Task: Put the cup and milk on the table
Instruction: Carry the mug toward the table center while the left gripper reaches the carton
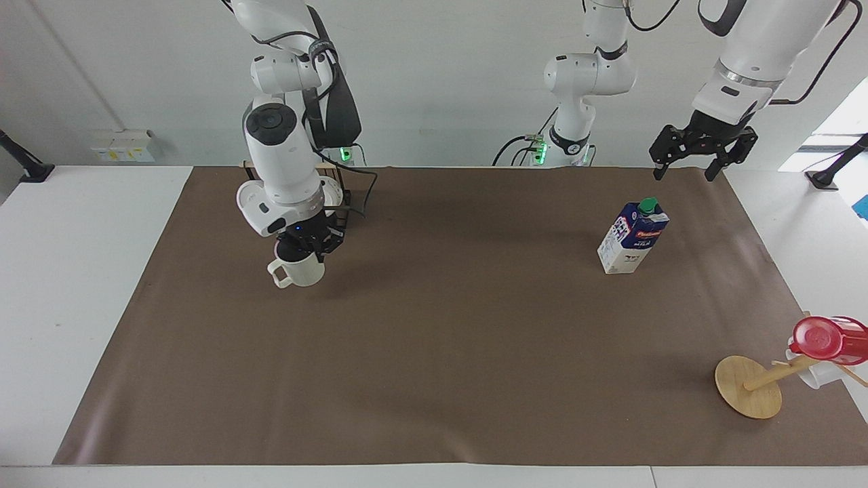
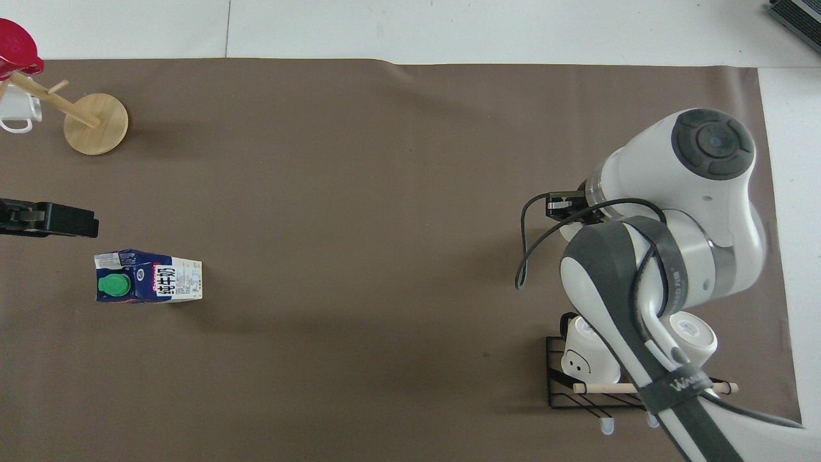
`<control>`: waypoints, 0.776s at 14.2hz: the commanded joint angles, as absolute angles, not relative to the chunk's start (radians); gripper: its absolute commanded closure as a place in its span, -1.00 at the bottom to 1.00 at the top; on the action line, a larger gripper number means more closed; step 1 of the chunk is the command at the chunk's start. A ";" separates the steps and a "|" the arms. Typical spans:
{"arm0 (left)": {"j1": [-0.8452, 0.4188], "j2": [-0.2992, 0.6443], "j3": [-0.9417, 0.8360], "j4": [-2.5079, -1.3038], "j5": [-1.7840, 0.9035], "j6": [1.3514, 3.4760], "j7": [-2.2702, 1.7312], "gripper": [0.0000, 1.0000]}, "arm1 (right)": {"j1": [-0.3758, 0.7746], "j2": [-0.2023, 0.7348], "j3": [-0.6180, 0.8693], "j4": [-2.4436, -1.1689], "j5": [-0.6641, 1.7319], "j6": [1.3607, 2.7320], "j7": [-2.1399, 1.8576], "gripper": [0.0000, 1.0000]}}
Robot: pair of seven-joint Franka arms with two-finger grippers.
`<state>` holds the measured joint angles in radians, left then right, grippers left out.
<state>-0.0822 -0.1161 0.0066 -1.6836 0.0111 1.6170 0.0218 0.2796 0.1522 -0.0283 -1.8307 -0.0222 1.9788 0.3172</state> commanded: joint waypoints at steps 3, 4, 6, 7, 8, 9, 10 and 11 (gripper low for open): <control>-0.071 -0.156 0.005 -1.739 0.023 1.620 0.021 -1.00 | 0.363 0.184 -0.026 -1.795 0.044 1.973 0.371 1.00; -0.049 -0.160 0.003 -1.744 0.023 1.621 0.021 -1.00 | 0.406 0.202 -0.026 -1.795 0.049 1.983 0.411 1.00; -0.045 -0.170 0.003 -1.769 0.023 1.624 0.025 -1.00 | 0.448 0.227 -0.026 -1.787 0.037 1.999 0.507 1.00; -0.041 -0.184 0.003 -1.790 0.023 1.635 0.025 -1.00 | 0.475 0.245 -0.026 -1.761 0.041 2.023 0.529 1.00; -0.041 -0.195 0.003 -1.808 0.023 1.647 0.025 -1.00 | 0.501 0.258 -0.026 -1.756 0.044 2.032 0.552 1.00; -0.041 -0.202 0.003 -1.822 0.023 1.658 0.025 -1.00 | 0.515 0.271 -0.026 -1.756 0.040 2.034 0.583 1.00; -0.041 -0.209 0.003 -1.833 0.023 1.661 0.025 -1.00 | 0.535 0.288 -0.026 -1.752 0.037 2.039 0.616 1.00; -0.041 -0.210 0.003 -1.842 0.023 1.664 0.025 -1.00 | 0.566 0.311 -0.026 -1.743 0.037 2.055 0.655 1.00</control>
<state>-0.0486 -0.1652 0.0093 -1.7790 0.0111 1.6284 0.0221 0.5341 0.2604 -0.0236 -1.7825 0.0310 2.0341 0.5964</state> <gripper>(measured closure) 0.000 0.956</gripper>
